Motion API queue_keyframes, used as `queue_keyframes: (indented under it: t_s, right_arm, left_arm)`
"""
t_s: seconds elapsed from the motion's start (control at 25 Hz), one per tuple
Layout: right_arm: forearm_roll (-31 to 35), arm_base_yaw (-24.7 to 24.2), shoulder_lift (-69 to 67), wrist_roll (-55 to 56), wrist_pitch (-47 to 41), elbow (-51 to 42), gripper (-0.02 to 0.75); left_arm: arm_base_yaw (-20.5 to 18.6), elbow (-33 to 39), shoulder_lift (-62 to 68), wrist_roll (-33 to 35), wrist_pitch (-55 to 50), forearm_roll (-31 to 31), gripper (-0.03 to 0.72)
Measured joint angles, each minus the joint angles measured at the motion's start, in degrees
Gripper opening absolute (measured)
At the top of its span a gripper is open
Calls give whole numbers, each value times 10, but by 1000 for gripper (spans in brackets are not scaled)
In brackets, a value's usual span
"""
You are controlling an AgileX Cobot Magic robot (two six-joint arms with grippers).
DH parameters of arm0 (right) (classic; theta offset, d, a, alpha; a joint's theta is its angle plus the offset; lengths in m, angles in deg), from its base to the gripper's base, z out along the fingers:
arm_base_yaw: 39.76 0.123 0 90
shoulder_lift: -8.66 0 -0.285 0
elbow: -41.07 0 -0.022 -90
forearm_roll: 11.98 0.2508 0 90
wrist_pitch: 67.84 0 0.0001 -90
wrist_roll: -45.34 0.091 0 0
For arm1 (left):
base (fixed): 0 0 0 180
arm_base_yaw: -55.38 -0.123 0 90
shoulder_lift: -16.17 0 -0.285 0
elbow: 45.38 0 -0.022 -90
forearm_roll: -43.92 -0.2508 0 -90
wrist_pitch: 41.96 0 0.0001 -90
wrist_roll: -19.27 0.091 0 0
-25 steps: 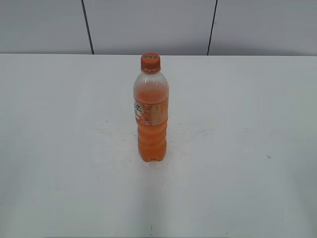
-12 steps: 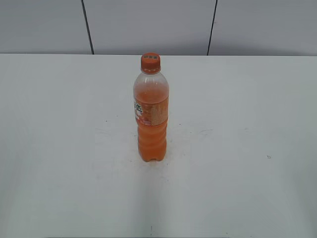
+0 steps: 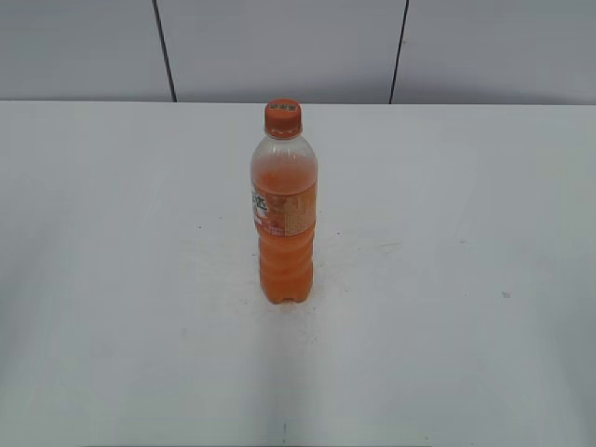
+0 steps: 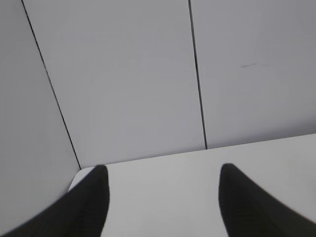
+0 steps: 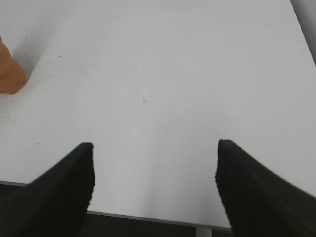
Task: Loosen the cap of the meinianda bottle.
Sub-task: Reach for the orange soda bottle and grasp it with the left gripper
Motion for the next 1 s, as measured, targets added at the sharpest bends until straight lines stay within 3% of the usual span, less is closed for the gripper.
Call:
queue_keyframes:
  t_s: [0.68,1.0]
  right_arm:
    - [0,0,0,0,0,0,574]
    - [0,0,0,0,0,0,574]
  left_arm:
    - [0,27,331,-2,367,-9,435]
    - [0,8,555,-91,521,-43,375]
